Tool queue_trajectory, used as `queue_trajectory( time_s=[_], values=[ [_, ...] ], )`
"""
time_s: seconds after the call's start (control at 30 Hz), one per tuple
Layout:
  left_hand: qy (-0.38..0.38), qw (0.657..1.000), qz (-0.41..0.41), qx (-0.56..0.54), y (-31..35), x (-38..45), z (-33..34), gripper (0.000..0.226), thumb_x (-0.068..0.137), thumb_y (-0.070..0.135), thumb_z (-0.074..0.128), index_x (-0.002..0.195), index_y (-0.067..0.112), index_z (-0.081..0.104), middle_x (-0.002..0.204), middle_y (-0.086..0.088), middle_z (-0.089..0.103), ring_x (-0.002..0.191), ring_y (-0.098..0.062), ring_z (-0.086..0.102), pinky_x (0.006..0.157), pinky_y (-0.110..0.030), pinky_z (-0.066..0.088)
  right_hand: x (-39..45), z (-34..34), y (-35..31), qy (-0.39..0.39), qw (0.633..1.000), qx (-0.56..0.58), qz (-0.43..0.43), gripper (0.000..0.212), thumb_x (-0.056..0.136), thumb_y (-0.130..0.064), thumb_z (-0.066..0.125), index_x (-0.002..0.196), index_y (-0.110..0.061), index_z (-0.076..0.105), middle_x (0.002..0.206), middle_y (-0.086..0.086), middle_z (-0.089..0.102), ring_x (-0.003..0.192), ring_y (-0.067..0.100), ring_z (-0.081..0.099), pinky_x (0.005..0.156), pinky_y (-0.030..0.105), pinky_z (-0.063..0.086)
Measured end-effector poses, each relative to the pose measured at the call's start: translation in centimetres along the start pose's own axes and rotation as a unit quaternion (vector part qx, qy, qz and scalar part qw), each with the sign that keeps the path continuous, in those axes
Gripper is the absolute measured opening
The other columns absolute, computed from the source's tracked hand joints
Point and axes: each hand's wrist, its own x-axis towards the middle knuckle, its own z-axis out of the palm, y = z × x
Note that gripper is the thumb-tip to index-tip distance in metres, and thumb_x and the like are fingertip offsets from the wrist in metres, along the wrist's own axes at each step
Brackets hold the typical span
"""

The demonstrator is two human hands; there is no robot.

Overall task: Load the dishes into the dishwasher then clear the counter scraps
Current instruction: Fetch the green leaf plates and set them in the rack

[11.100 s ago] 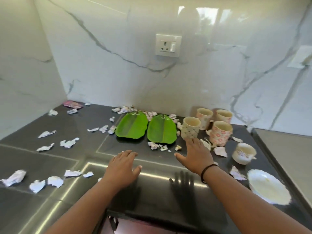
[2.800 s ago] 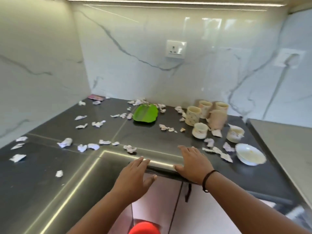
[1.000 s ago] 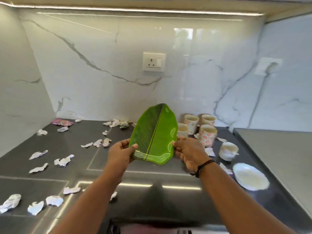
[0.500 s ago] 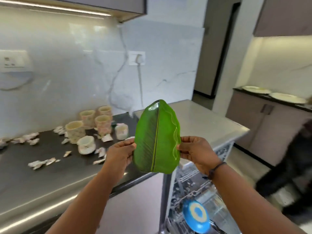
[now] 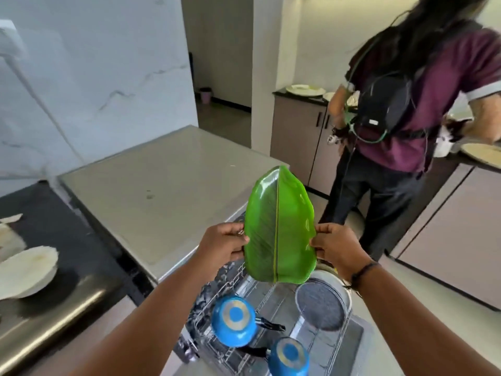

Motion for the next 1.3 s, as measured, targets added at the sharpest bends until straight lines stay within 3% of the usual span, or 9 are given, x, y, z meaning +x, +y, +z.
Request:
queue_trajectory(
  time_s=[0.23,0.37,0.63,0.7,0.8,0.97,1.07,1.2,1.3],
  values=[
    [-0.027,0.999,0.002,0.045,0.6,8.5,-1.2,0.017,0.085,-0.005,0.065,0.094,0.008,0.064,0.078,-0.005,0.071,0.065,-0.012,0.071,0.055,-0.022,0.055,6.1,2.6,2.3,0.081,0.995,-0.054,0.005,0.016,0.073,0.008,0.065,0.078,-0.007,0.067,0.072,0.012,0.070,0.063,0.023,0.063,0.070,0.045,0.056],
    [-0.060,0.996,-0.025,0.061,-0.1,14.3,-1.1,0.016,0.085,-0.002,0.066,0.097,0.008,0.064,0.094,-0.017,0.068,0.076,-0.022,0.067,0.072,-0.031,0.059,8.9,3.3,3.2,0.111,0.985,-0.130,0.019,0.013,0.070,0.006,0.068,0.080,-0.002,0.064,0.075,0.020,0.069,0.067,0.029,0.061,0.072,0.052,0.055],
    [-0.121,0.987,0.013,0.101,-4.1,22.9,4.1,0.023,0.081,0.000,0.071,0.074,0.022,0.071,0.079,-0.011,0.063,0.079,-0.020,0.056,0.078,-0.037,0.049,11.9,2.2,7.6,0.302,0.934,-0.187,0.024,0.022,0.074,-0.007,0.075,0.073,-0.012,0.054,0.062,-0.003,0.048,0.057,0.014,0.043,0.049,0.025,0.030],
    [-0.123,0.983,0.029,0.131,-5.9,24.9,5.0,0.014,0.080,-0.001,0.072,0.092,0.006,0.073,0.081,-0.013,0.067,0.070,-0.013,0.057,0.076,-0.031,0.048,13.2,2.0,9.8,0.300,0.936,-0.180,0.037,0.021,0.077,-0.012,0.073,0.072,-0.016,0.054,0.063,-0.003,0.051,0.062,0.020,0.049,0.050,0.025,0.032],
    [-0.069,0.980,0.023,0.183,-11.6,27.9,6.0,0.025,0.081,0.006,0.072,0.105,0.001,0.070,0.072,0.005,0.068,0.056,0.002,0.055,0.062,-0.021,0.046,16.4,2.7,14.5,0.288,0.938,-0.184,0.060,0.009,0.083,-0.021,0.067,0.079,-0.016,0.060,0.060,-0.006,0.058,0.058,0.012,0.053,0.047,0.019,0.036],
    [0.042,0.958,-0.072,0.274,-24.5,29.5,5.3,0.034,0.081,0.015,0.073,0.112,0.004,0.069,0.107,-0.011,0.072,0.098,-0.022,0.066,0.082,-0.025,0.045,19.4,5.0,25.2,0.213,0.944,-0.186,0.171,0.007,0.084,-0.016,0.064,0.078,-0.016,0.061,0.075,0.007,0.066,0.073,0.024,0.058,0.060,0.029,0.038],
    [0.035,0.942,-0.110,0.315,-31.1,30.3,3.5,0.033,0.080,0.014,0.074,0.111,0.003,0.069,0.104,-0.014,0.072,0.094,-0.026,0.067,0.084,-0.029,0.050,19.7,6.1,31.2,0.160,0.935,-0.217,0.232,0.027,0.080,-0.012,0.067,0.061,-0.015,0.048,0.065,0.009,0.054,0.066,0.025,0.048,0.053,0.034,0.023],
    [0.026,0.931,-0.130,0.340,-36.8,31.0,2.4,0.036,0.080,0.016,0.075,0.113,0.004,0.069,0.105,-0.012,0.072,0.092,-0.022,0.066,0.083,-0.024,0.046,20.1,6.5,36.6,0.101,0.925,-0.255,0.262,0.026,0.080,-0.010,0.063,0.062,-0.013,0.045,0.058,0.004,0.046,0.063,0.028,0.044,0.045,0.026,0.025],
    [0.011,0.929,-0.116,0.350,-39.0,32.5,2.8,0.035,0.080,0.016,0.074,0.112,0.002,0.069,0.104,-0.013,0.072,0.092,-0.022,0.067,0.083,-0.023,0.047,22.2,5.5,38.3,0.076,0.925,-0.269,0.257,0.020,0.084,-0.014,0.062,0.067,-0.012,0.051,0.062,0.008,0.050,0.064,0.029,0.046,0.048,0.033,0.022]
  ],
)
